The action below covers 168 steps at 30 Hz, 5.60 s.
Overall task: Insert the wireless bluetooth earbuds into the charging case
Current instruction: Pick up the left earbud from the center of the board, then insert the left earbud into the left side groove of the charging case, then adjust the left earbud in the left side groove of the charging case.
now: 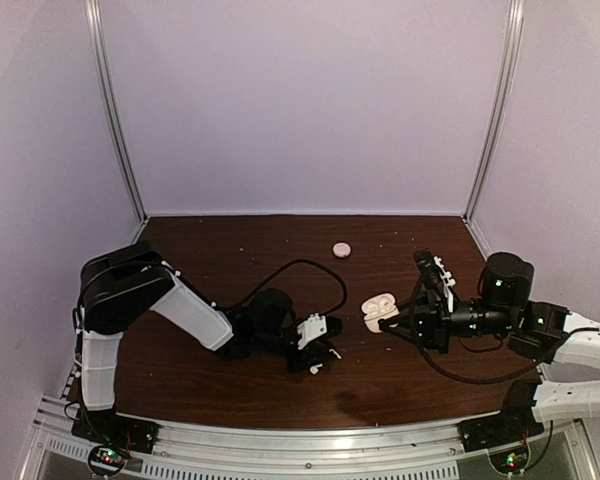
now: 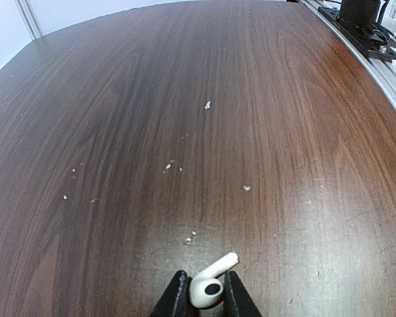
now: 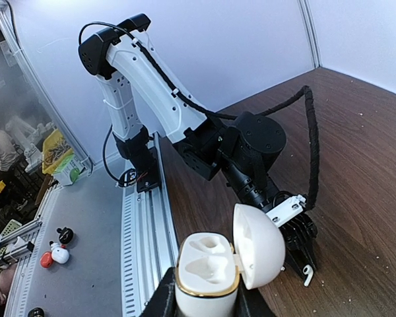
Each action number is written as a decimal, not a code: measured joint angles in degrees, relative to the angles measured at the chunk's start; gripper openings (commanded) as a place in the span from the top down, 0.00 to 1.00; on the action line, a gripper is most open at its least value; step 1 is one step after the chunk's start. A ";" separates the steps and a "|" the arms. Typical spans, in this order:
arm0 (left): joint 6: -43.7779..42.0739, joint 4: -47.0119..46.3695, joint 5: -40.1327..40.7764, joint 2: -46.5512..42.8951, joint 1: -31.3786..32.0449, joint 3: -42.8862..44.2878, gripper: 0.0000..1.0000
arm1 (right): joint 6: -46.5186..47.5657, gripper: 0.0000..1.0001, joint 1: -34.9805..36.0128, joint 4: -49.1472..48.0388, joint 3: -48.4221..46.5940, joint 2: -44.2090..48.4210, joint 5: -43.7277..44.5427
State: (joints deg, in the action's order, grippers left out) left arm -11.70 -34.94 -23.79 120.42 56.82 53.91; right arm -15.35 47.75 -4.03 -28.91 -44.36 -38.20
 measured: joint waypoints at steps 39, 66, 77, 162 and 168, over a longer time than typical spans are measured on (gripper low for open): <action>-11.06 43.19 37.20 -48.00 19.82 1.88 0.90 | 18.93 1.00 5.79 -14.73 1.53 -13.22 2.01; -19.19 47.15 47.28 -41.31 26.45 7.48 0.91 | 30.21 1.00 11.15 -16.37 0.98 -16.92 6.51; -20.41 47.12 48.52 -39.56 27.19 7.72 0.91 | 29.57 1.00 11.17 -17.66 0.96 -17.27 6.47; -18.25 45.20 41.51 -51.80 29.70 3.72 0.38 | 20.94 1.00 11.28 -22.62 1.46 -17.64 6.36; -14.75 45.11 35.74 -55.21 25.42 1.99 0.36 | 21.14 1.00 11.43 -22.16 1.38 -17.57 2.73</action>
State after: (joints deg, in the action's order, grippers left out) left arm -26.46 10.17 11.94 65.21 82.24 55.90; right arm 5.78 59.18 -26.20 -27.53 -61.93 -35.46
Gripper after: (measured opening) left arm 0.631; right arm 0.226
